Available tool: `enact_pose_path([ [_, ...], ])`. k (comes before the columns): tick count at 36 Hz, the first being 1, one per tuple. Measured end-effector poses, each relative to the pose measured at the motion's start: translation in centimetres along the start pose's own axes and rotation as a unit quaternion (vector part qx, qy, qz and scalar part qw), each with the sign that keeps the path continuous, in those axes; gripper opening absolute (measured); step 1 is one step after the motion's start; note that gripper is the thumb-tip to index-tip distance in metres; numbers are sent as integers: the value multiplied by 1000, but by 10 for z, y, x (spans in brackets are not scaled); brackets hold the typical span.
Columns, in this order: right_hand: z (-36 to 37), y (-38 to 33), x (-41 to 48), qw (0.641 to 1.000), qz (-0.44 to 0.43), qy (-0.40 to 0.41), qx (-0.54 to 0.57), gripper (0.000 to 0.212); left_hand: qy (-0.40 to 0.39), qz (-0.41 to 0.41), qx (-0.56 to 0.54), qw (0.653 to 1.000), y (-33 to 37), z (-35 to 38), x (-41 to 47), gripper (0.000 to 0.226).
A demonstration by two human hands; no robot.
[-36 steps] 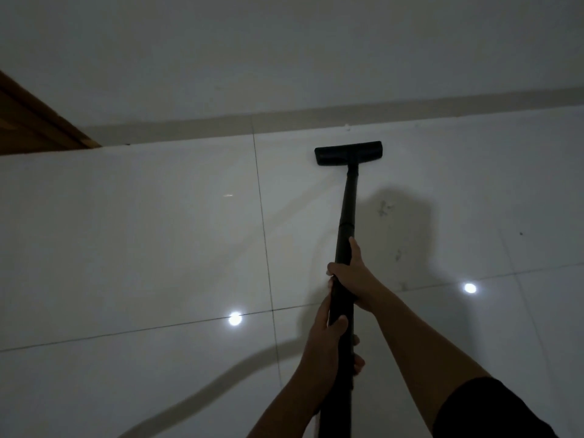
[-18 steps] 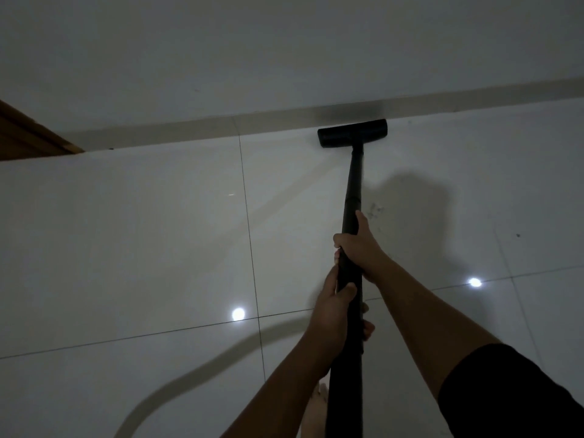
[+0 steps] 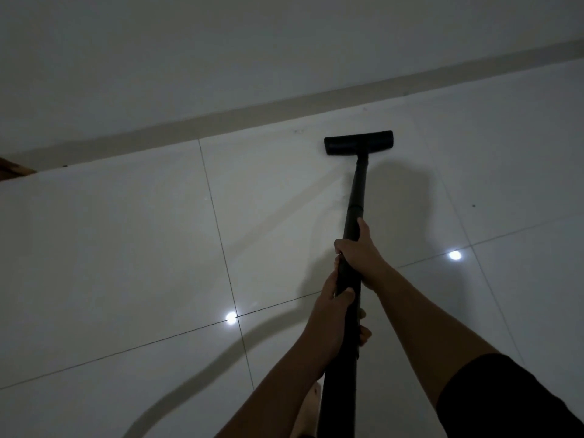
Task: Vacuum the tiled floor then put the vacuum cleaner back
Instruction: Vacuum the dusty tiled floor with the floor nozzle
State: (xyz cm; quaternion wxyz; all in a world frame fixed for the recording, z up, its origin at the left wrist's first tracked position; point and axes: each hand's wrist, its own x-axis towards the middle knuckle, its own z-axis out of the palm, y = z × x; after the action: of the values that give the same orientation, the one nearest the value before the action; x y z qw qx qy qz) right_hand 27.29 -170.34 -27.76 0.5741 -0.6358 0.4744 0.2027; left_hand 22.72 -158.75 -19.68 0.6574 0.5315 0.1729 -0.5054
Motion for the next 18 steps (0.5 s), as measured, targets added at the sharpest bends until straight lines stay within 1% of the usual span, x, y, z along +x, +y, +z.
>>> enact_pose_path([
  [10,16,19,-20,1000,14,-16,22,95,6,0,4,1000,-15,-9,-23,47],
  [18,44,4,-18,996,-2,-83,20,90,43,22,-11,999,-10,-33,-27,47],
])
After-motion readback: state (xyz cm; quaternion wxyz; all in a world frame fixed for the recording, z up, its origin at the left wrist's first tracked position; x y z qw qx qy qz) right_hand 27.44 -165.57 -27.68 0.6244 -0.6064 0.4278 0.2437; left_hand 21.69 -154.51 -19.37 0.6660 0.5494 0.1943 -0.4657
